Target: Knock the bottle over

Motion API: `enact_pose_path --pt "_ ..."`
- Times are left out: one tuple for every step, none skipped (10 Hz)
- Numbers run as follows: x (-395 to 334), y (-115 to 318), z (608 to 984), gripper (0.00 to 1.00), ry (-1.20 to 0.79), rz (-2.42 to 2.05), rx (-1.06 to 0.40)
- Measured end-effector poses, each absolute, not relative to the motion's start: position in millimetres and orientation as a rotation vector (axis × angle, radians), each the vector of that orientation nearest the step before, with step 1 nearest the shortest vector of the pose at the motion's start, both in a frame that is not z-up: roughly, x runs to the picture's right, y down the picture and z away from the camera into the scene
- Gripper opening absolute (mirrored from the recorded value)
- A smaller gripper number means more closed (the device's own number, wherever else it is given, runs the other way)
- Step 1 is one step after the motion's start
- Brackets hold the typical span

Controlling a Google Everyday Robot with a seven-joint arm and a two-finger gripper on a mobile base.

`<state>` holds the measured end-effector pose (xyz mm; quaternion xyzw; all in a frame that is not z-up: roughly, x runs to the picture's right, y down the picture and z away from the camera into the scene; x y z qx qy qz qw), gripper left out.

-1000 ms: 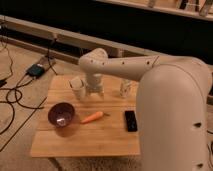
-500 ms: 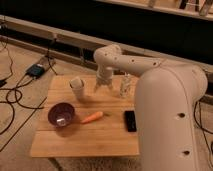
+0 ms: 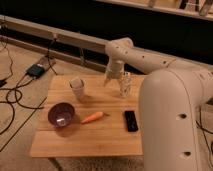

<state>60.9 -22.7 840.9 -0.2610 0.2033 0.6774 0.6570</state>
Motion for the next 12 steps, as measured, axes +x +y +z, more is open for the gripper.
enact_pose_path --pt "69 -26 837 0.65 0.475 1.535 -0.584" --pt "78 -31 832 0.65 0.494 1.535 -0.572" --pt "83 -34 830 0.65 0.505 1.536 -0.564" --pt "90 -38 826 0.65 0.518 1.537 -0.555" --pt "97 -44 823 0.65 0.53 1.539 -0.54" --pt "102 -48 820 0.65 0.535 1.54 -0.53" --pt "107 -53 818 0.65 0.543 1.539 -0.518" --pt "113 -57 818 0.65 0.552 1.536 -0.508" --pt "118 -60 818 0.65 0.559 1.534 -0.501" --pt "124 -65 820 0.65 0.562 1.531 -0.491" --pt "127 -68 822 0.65 0.563 1.53 -0.487" --pt "132 -72 827 0.65 0.56 1.523 -0.482"
